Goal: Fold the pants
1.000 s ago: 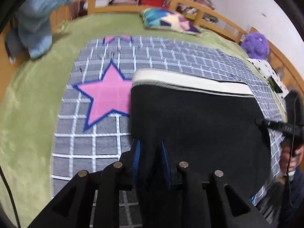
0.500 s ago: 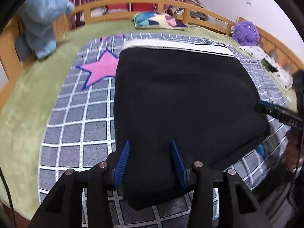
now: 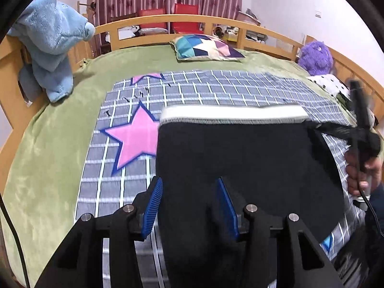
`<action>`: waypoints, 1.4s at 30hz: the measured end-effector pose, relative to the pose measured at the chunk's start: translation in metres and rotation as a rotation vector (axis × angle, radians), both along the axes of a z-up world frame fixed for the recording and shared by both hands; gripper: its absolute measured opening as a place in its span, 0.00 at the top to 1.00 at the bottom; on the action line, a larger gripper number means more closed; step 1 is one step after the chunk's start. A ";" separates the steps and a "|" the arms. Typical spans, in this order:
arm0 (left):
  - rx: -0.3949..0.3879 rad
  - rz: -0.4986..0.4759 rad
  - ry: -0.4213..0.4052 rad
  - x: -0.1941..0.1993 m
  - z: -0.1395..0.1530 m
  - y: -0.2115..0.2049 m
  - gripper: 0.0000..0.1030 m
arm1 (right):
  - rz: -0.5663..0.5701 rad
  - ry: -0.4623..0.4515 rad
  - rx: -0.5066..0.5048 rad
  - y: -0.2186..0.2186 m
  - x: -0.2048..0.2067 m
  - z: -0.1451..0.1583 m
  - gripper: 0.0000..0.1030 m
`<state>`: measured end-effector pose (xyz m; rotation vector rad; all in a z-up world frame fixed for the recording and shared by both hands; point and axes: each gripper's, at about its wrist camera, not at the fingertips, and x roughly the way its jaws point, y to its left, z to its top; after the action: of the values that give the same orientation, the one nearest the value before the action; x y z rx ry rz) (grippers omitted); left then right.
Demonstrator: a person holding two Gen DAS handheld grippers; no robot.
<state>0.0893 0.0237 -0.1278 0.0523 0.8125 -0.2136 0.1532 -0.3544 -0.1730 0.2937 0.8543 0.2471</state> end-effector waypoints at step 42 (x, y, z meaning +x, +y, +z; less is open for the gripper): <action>0.035 -0.057 0.111 -0.012 -0.045 -0.021 0.47 | 0.074 -0.088 -0.169 0.049 -0.097 -0.011 0.60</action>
<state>0.0776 0.0025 -0.1729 0.0975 0.9265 -0.2579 0.0564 -0.3051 -0.1835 0.0929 0.7948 0.2529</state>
